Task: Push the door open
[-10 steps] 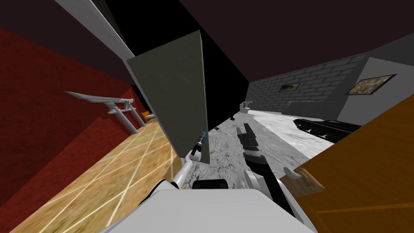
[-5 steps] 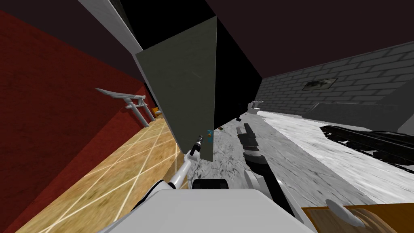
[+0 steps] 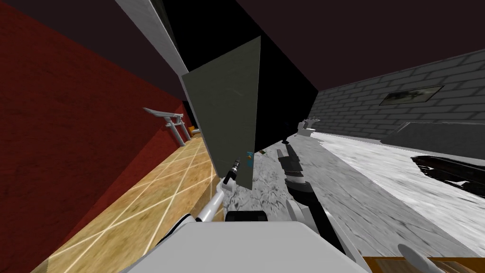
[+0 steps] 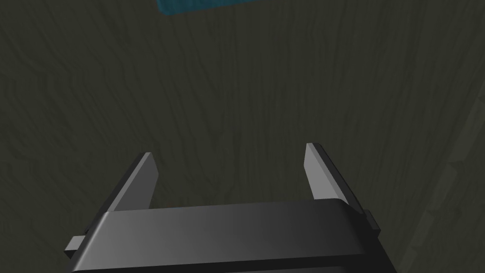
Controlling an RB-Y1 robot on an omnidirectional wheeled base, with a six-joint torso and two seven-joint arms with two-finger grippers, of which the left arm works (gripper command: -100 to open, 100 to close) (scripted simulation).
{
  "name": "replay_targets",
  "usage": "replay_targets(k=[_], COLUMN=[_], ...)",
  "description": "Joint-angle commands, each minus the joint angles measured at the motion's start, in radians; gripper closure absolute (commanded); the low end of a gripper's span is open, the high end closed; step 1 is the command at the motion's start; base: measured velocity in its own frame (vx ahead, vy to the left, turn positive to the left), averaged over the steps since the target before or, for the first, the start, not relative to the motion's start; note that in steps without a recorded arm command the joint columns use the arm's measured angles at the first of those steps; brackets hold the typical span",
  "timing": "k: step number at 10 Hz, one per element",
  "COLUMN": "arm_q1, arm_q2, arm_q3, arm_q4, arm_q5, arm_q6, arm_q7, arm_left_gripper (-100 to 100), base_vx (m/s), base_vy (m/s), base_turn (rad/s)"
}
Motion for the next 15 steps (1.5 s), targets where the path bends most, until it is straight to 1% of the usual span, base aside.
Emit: replay_targets(k=[1, 3, 5, 8, 9, 10, 11, 12, 14, 15], arm_q1=[0.026, 0.047, 0.067, 0.091, 0.102, 0.106, 0.1, 0.098, 0.094, 0.093], arm_q2=[-0.002, -0.009, -0.02, -0.043, -0.056, -0.061, -0.06, -0.027, -0.013, -0.011], arm_q3=[-0.039, -0.085, -0.129, -0.183, -0.207, -0.215, -0.206, -0.203, -0.198, -0.196], arm_q4=[-0.037, -0.068, -0.096, -0.132, -0.148, -0.153, -0.142, -0.141, -0.136, -0.134], arm_q5=[0.024, 0.054, 0.083, 0.118, 0.133, 0.138, 0.133, 0.132, 0.131, 0.131], arm_q6=[0.009, 0.017, 0.024, 0.032, 0.036, 0.038, 0.033, 0.034, 0.033, 0.032], arm_q7=[-0.023, -0.046, -0.068, -0.095, -0.107, -0.111, -0.108, -0.11, -0.11, -0.111], arm_left_gripper=[-100, -100, -100, -100, -100, -100, -100, -100, -100, -100], base_vx=[-0.035, -0.05, -0.059, -0.069, -0.12, -0.084, -0.033, 0.099, 0.173, 0.172], base_vy=[0.013, 0.006, -0.003, -0.026, -0.072, -0.042, -0.021, -0.052, -0.097, -0.136], base_turn=[0.184, 0.178, 0.167, 0.137, 0.153, 0.089, 0.013, -0.031, -0.014, -0.012])
